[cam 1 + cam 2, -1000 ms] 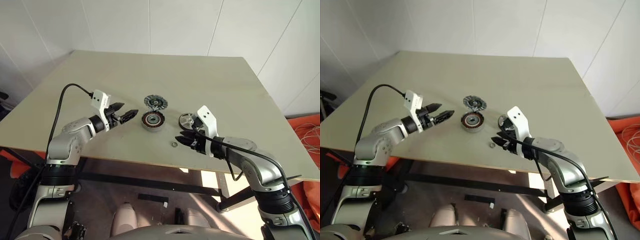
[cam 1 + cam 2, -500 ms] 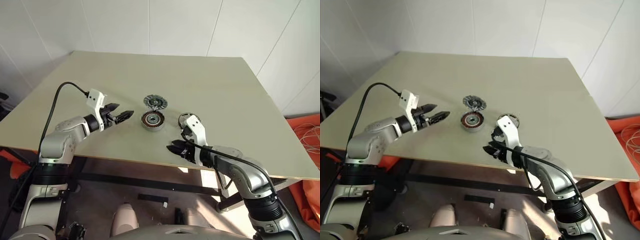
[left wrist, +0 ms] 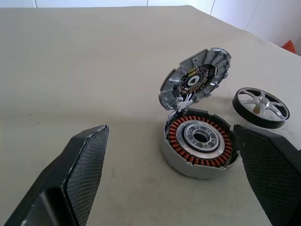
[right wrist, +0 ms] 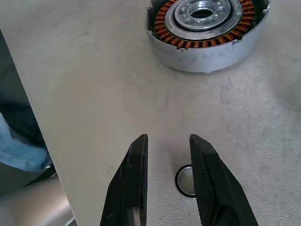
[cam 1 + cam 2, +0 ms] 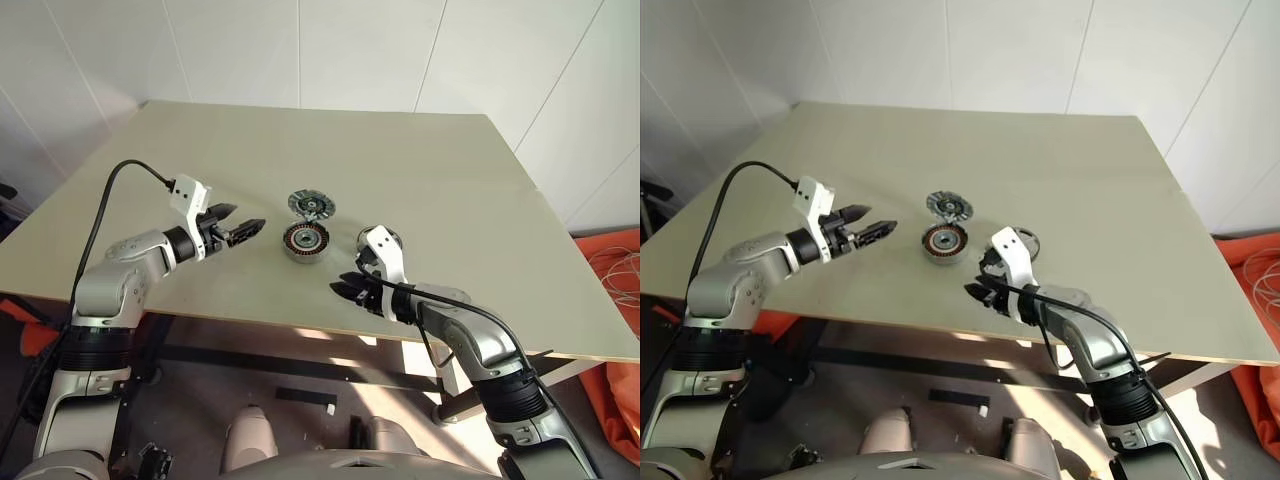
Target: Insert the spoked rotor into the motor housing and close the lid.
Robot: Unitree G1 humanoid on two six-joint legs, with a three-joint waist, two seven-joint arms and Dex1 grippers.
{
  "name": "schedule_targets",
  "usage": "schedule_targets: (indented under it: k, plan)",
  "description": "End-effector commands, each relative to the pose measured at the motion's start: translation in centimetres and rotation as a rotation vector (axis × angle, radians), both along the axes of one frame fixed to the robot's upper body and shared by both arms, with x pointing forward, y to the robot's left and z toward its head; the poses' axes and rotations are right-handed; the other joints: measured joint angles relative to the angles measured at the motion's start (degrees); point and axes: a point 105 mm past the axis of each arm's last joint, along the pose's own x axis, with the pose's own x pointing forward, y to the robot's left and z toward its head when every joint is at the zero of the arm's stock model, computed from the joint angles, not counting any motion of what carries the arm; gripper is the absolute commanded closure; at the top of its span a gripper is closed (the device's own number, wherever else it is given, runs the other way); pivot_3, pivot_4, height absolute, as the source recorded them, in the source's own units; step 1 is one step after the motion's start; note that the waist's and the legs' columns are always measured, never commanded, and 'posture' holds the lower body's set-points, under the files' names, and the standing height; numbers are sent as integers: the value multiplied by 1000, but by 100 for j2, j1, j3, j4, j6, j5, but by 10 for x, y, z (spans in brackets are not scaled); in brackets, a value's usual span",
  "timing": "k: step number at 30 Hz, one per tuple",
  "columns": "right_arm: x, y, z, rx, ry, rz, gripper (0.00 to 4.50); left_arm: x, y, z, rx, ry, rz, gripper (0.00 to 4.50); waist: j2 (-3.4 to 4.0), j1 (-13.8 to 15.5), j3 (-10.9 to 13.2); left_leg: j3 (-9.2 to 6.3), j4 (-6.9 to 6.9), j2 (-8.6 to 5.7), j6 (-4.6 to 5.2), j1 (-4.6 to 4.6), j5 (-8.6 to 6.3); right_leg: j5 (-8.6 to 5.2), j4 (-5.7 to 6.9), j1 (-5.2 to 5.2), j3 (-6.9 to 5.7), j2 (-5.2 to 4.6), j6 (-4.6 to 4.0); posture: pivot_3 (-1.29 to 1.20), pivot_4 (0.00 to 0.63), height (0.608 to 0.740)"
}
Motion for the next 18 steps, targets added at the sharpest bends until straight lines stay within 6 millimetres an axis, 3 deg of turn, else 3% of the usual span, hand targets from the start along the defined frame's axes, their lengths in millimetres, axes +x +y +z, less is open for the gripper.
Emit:
schedule_targets:
  k: [1, 8, 11, 15, 18]
  plan:
    - [1, 2, 5, 10, -38, 16, 3015, 0, 4, 15, 8, -59, 3, 0, 0, -1, 0, 0, 0, 0, 0, 0, 0, 0, 0, 0, 0, 0, 0, 0, 0, 740]
    - [-2, -4, 5, 2, -48, 12, 3015, 1, 3, 16, 12, -62, 2, 0, 0, -1, 0, 0, 1, 0, 0, 2, 0, 0, 0, 2, 0, 0, 0, 0, 0, 740]
    - [6, -10, 9, 5, -71, -26, 3015, 1, 1, 16, 11, -63, -2, 0, 0, -1, 0, 0, 1, 0, 0, 2, 0, 0, 1, 2, 0, 0, 0, 0, 0, 740]
    - [2, -7, 16, 29, -82, 13, 3015, 2, 0, 16, 10, -66, -3, 0, 0, -1, 0, 0, 2, 0, 0, 2, 0, 0, 1, 2, 0, 0, 0, 0, 0, 740]
    - [-1, -4, 18, 29, -85, 40, 2428, 3, 1, 17, 12, -68, 1, 0, 0, -1, 0, 0, 2, 0, 0, 2, 0, 0, 1, 2, 0, 0, 0, 0, 0, 740]
